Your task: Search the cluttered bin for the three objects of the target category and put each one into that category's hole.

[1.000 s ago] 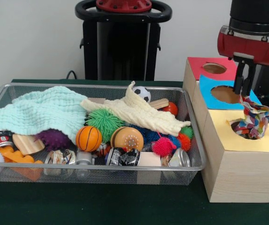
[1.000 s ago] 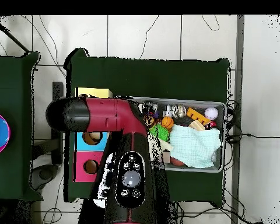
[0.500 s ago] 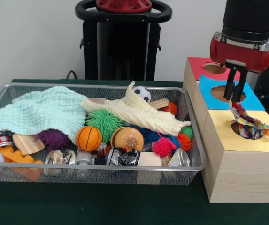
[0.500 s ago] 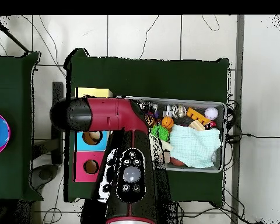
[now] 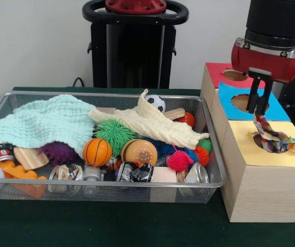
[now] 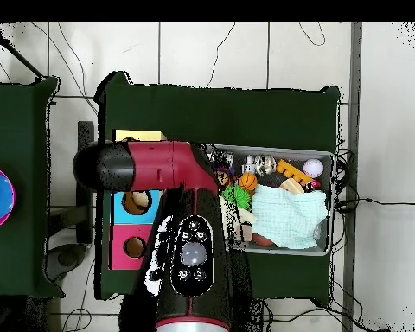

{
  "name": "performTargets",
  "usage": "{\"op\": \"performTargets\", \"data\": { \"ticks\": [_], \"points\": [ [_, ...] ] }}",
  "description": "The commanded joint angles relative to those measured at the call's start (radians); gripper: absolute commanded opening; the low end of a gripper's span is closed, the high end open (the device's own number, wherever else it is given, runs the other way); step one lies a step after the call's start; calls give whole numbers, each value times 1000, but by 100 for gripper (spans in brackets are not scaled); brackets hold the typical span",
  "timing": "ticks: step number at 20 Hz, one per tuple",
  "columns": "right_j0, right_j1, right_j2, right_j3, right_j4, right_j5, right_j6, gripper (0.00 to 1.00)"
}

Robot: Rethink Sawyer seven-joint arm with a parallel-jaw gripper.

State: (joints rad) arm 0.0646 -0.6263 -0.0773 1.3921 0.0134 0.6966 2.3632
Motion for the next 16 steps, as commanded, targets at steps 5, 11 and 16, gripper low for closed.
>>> {"op": "performTargets", "data": {
  "ticks": [5, 11, 16],
  "points": [
    [7, 52, 85, 2, 2, -37, 49, 0],
    [23, 55, 76, 3, 8, -33, 72, 0],
    [42, 58, 64, 16, 6, -34, 88, 0]
  ]
}}
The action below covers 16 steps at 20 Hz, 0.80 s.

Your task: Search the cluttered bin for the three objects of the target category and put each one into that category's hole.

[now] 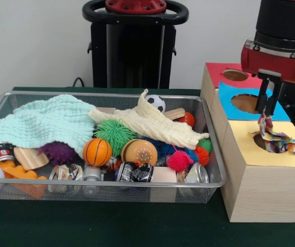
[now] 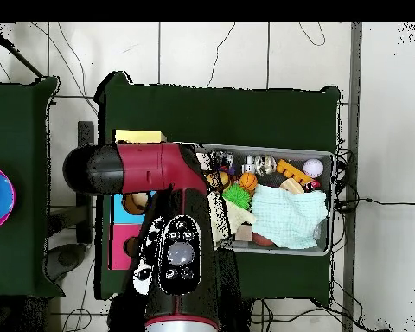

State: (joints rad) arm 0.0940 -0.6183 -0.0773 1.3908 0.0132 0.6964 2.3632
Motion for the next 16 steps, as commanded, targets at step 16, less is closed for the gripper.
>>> {"op": "performTargets", "data": {
  "ticks": [16],
  "points": [
    [-44, 67, 107, 49, -4, -113, 1, 0]
  ]
}}
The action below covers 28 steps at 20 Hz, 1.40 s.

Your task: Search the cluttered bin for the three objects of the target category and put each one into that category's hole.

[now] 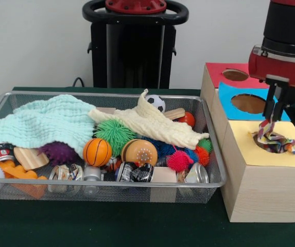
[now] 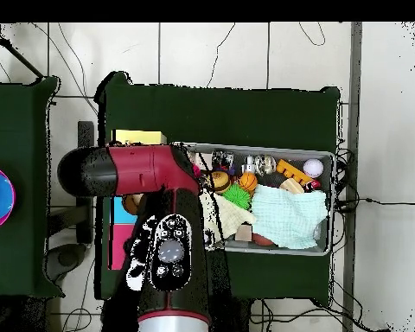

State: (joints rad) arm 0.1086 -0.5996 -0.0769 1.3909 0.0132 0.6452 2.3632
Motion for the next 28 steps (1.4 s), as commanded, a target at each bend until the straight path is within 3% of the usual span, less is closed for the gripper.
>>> {"op": "performTargets", "data": {
  "ticks": [1, 4, 5, 28],
  "points": [
    [-66, 50, 111, 45, -7, -65, -12, 0],
    [-89, 52, 131, 46, -15, -76, -42, 0],
    [-90, 51, 134, 46, -25, -82, -37, 100],
    [-45, 23, 105, 71, -2, -47, 46, 100]
  ]
}}
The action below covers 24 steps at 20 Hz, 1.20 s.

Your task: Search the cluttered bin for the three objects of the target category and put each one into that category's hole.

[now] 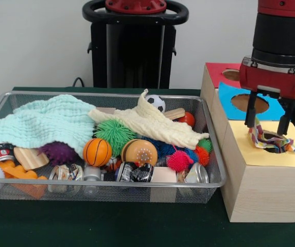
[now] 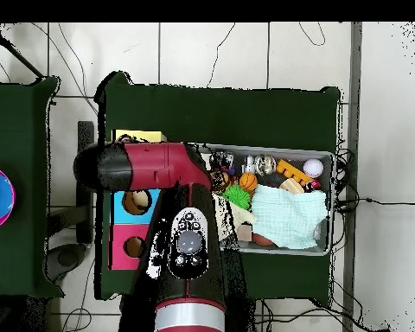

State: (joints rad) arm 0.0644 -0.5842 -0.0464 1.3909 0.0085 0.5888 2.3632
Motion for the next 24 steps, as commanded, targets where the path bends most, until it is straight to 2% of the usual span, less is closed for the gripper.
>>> {"op": "performTargets", "data": {
  "ticks": [1, 6, 11, 20, 24],
  "points": [
    [-1, 5, 75, 72, 4, 17, 44, 100],
    [5, -9, 71, 72, 12, 55, 44, 100],
    [8, -6, 70, 85, 10, 29, 51, 100],
    [8, -23, 67, 97, 14, 59, 46, 100],
    [19, -48, 54, 82, 4, 128, 27, 100]
  ]
}}
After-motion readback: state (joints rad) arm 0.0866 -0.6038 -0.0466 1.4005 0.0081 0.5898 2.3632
